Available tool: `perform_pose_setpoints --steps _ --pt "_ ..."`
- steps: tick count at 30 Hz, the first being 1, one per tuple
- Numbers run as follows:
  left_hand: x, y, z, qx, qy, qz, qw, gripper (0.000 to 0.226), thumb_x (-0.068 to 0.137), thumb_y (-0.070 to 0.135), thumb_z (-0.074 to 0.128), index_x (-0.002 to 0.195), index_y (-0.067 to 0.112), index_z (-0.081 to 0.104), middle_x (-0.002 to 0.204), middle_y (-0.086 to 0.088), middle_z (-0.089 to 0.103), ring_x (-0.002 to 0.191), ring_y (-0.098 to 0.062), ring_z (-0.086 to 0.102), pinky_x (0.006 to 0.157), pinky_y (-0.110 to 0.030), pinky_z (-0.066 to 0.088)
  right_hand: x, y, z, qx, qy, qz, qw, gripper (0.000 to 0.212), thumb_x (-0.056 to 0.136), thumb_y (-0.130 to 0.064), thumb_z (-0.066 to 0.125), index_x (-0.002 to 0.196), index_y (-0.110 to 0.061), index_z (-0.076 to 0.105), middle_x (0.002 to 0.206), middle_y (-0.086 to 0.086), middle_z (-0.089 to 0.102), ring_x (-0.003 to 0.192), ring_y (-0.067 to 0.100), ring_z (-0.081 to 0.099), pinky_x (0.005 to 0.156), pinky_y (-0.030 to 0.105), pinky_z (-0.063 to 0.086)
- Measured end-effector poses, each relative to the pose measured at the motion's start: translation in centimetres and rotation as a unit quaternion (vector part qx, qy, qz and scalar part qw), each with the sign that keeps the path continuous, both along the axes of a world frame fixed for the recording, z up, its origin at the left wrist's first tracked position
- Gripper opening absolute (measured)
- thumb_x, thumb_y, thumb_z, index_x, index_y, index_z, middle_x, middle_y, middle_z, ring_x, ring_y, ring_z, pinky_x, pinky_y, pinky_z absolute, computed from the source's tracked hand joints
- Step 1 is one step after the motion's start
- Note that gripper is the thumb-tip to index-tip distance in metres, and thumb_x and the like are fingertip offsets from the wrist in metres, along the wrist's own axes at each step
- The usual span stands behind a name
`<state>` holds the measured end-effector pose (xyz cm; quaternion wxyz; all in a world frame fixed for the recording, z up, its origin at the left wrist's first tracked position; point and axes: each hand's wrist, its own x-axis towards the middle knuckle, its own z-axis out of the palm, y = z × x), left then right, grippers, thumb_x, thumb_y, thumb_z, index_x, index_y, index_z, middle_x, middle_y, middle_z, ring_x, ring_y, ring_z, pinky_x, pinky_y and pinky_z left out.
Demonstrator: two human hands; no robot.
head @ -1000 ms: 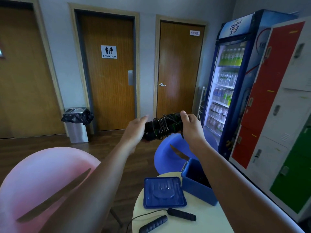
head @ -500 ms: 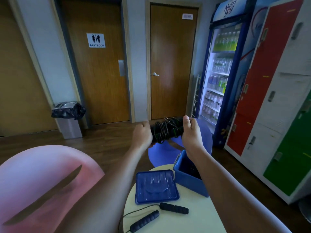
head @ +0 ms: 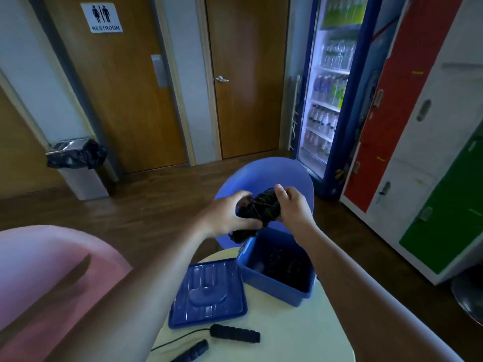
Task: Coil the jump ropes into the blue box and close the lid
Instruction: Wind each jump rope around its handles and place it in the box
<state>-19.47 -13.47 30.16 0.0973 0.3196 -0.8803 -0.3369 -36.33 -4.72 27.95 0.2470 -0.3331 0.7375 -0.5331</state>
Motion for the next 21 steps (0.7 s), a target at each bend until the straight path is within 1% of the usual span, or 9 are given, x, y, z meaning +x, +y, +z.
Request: perform_pose_setpoints --steps 1,3,8,11,14,16,18,19,21 --pt "-1.5 -0.2 -0.6 -0.01 -0.024 -0.004 1.0 0.089 0.074 0.054 0.083 0.148 0.029 0.04 0.133 0.006 0.06 0.12 -0.015 0.058 0.095 -0.031 0.047 -1.2 -0.3 -0.7 0.01 0.0 -0.002 1.0 0.038 0.101 -0.054 0.042 0.099 -0.019 0.059 0.083 0.002 0.062 0.072 0.021 0.058 0.064 0.034 0.042" --pt "-4.5 -0.7 -2.2 -0.043 -0.065 0.001 0.997 0.094 0.07 0.05 0.087 0.147 0.029 0.038 0.131 0.001 0.061 0.118 -0.02 0.059 0.085 -0.031 0.045 -3.4 -0.8 -2.3 0.028 -0.003 -0.009 1.0 0.038 0.1 -0.054 0.042 0.102 -0.02 0.059 0.084 0.0 0.062 0.073 0.02 0.056 0.066 0.033 0.04" --pt "-10.1 -1.8 -7.4 -0.053 -0.112 0.038 0.992 0.082 0.062 0.05 0.085 0.131 0.028 0.045 0.117 -0.002 0.068 0.106 -0.024 0.065 0.07 -0.03 0.043 -7.7 -1.7 -6.7 0.067 0.01 -0.012 0.998 0.04 0.102 -0.049 0.042 0.115 -0.016 0.062 0.097 -0.001 0.063 0.091 0.021 0.06 0.073 0.031 0.041" --pt "-12.2 -2.3 -11.2 -0.028 -0.137 0.068 0.988 0.073 0.064 0.05 0.082 0.122 0.021 0.047 0.109 -0.005 0.069 0.101 -0.028 0.065 0.069 -0.035 0.048 -9.9 -2.4 -9.1 0.107 0.016 -0.01 0.994 0.04 0.103 -0.045 0.042 0.123 -0.015 0.06 0.108 0.003 0.065 0.109 0.028 0.058 0.084 0.034 0.041" --pt "-13.2 -3.0 -15.2 -0.003 -0.179 0.1 0.979 0.066 0.067 0.049 0.078 0.113 0.019 0.041 0.102 -0.011 0.065 0.098 -0.037 0.063 0.074 -0.041 0.053 -11.7 -2.1 -12.3 0.173 0.043 -0.007 0.984 0.032 0.101 -0.035 0.045 0.118 -0.014 0.061 0.109 0.009 0.065 0.105 0.033 0.058 0.083 0.036 0.045" --pt "-13.6 -3.2 -17.4 -0.004 -0.225 0.12 0.967 0.066 0.073 0.047 0.077 0.117 0.017 0.038 0.108 -0.013 0.062 0.098 -0.039 0.062 0.075 -0.043 0.054 -12.6 -1.2 -14.7 0.221 0.111 -0.004 0.969 0.026 0.099 -0.026 0.048 0.116 -0.01 0.061 0.115 0.014 0.063 0.106 0.035 0.057 0.085 0.037 0.046" --pt "-14.1 -3.2 -19.3 -0.018 -0.272 0.138 0.952 0.074 0.079 0.043 0.076 0.132 0.012 0.035 0.119 -0.016 0.058 0.105 -0.039 0.059 0.07 -0.039 0.049 -13.2 -0.3 -17.0 0.264 0.176 0.008 0.948 0.023 0.098 -0.017 0.05 0.117 -0.006 0.059 0.12 0.017 0.058 0.109 0.036 0.054 0.089 0.04 0.046" --pt "-14.5 -3.1 -20.1 -0.029 -0.289 0.147 0.946 0.075 0.081 0.041 0.077 0.134 0.009 0.035 0.122 -0.017 0.056 0.107 -0.039 0.059 0.068 -0.038 0.047 -13.4 0.1 -17.9 0.282 0.189 0.014 0.94 0.025 0.098 -0.014 0.05 0.12 -0.006 0.057 0.123 0.017 0.056 0.111 0.035 0.053 0.091 0.041 0.046" --pt "-15.2 -2.9 -21.7 -0.055 -0.308 0.161 0.936 0.073 0.081 0.038 0.079 0.133 0.007 0.038 0.13 -0.017 0.051 0.113 -0.037 0.059 0.071 -0.039 0.045 -13.7 0.7 -19.2 0.309 0.19 0.019 0.932 0.03 0.098 -0.011 0.05 0.127 -0.006 0.053 0.127 0.015 0.051 0.115 0.034 0.05 0.092 0.042 0.046"
